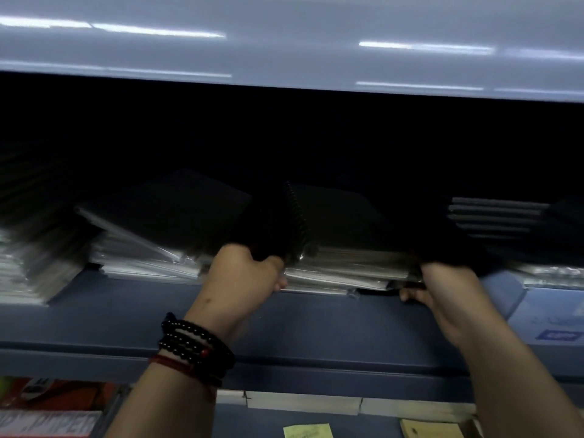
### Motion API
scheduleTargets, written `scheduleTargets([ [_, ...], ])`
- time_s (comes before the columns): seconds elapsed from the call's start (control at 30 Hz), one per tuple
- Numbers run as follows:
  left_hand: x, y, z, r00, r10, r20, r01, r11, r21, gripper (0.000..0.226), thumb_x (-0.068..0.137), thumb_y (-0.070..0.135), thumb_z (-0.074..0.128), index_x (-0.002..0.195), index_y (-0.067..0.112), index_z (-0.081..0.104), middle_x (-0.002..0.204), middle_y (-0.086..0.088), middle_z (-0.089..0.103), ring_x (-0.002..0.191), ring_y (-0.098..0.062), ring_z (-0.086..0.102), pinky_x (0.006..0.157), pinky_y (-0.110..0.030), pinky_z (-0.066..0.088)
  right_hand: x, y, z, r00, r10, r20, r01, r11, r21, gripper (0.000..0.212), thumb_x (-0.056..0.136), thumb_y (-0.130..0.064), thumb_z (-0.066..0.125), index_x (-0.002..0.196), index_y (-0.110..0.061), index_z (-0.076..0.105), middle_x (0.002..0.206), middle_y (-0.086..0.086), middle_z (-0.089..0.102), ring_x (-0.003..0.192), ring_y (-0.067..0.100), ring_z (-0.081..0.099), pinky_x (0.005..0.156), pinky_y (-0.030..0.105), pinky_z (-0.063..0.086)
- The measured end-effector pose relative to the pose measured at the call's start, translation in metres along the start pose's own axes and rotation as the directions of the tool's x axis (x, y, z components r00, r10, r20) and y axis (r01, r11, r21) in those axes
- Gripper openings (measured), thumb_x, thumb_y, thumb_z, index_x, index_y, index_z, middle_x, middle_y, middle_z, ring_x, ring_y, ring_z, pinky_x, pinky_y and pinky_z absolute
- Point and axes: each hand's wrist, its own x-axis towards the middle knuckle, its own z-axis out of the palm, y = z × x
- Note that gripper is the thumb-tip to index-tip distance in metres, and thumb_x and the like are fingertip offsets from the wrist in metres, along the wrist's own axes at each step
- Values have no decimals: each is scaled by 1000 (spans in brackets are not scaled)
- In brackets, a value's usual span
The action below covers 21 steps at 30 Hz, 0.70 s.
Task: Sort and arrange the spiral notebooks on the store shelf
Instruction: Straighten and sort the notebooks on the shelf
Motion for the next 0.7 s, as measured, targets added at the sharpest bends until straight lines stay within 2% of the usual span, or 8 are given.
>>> scheduleTargets([
  [0.1, -3, 10, 10, 996, -83, 9, 83, 958, -274, 19, 92, -3, 59, 75, 1, 67, 71, -10, 73, 72, -25, 76, 76, -36, 62, 1, 2, -2, 1000, 0, 3, 0, 1000, 6, 18, 96, 0, 51, 89, -10, 64, 87, 14, 64, 65, 23, 55, 40, 27, 39],
  [0.2, -8, 20, 16, 989, -117, 94, 149, 837, -526, 15, 95, -12, 49, 95, -7, 63, 97, -21, 73, 87, -32, 75, 74, -41, 64, 2, 5, -3, 1000, 12, 27, -13, 999, 50, 23, 97, 1, 45, 91, -12, 63, 84, 12, 64, 64, 22, 54, 42, 28, 37],
  [0.33, -9, 23, 12, 987, -145, 63, 151, 739, -656, 31, 90, -20, 52, 119, -12, 57, 113, -26, 68, 99, -40, 71, 74, -52, 63, 0, 1, -3, 999, 0, 41, -6, 989, 147, 20, 101, -10, 46, 88, -18, 58, 77, 7, 55, 58, 18, 46, 45, 27, 31],
  [0.43, -12, 30, 5, 992, -125, -2, 85, 689, -719, 24, 87, -23, 51, 109, -15, 59, 101, -28, 71, 91, -41, 73, 76, -60, 60, -3, -6, 0, 994, 15, 109, -44, 962, 270, 16, 100, -20, 51, 88, -20, 62, 74, 2, 61, 59, 17, 50, 47, 28, 35],
  [0.53, -17, 39, -5, 985, -131, -112, 6, 680, -733, 16, 89, -21, 49, 97, -9, 57, 105, -29, 69, 93, -39, 73, 82, -61, 58, -2, -9, 6, 986, 32, 164, -89, 933, 349, 14, 98, -25, 54, 98, -19, 66, 93, 7, 69, 78, 25, 62, 66, 38, 46],
  [0.6, -16, 38, -18, 965, -135, -225, -73, 685, -725, 15, 93, -13, 49, 96, 2, 51, 111, -25, 64, 94, -31, 72, 82, -56, 59, -3, -10, 11, 983, 33, 179, -102, 915, 391, 14, 98, -25, 54, 97, -19, 66, 94, 7, 71, 79, 24, 65, 67, 38, 49],
  [0.67, -12, 34, -38, 956, -69, -285, -138, 751, -646, 11, 96, -4, 47, 98, 5, 51, 107, -16, 63, 82, -16, 74, 66, -38, 63, -7, -11, 16, 983, 42, 177, -113, 904, 413, 16, 100, -22, 51, 91, -19, 64, 80, 3, 70, 65, 19, 64, 52, 29, 49],
  [0.7, -11, 33, -46, 961, -39, -273, -144, 772, -619, 13, 95, -1, 46, 105, 1, 54, 109, -17, 64, 81, -16, 74, 59, -32, 62, -8, -10, 18, 985, 50, 167, -115, 908, 404, 20, 102, -21, 49, 88, -17, 63, 74, 3, 69, 60, 18, 62, 48, 27, 47],
])
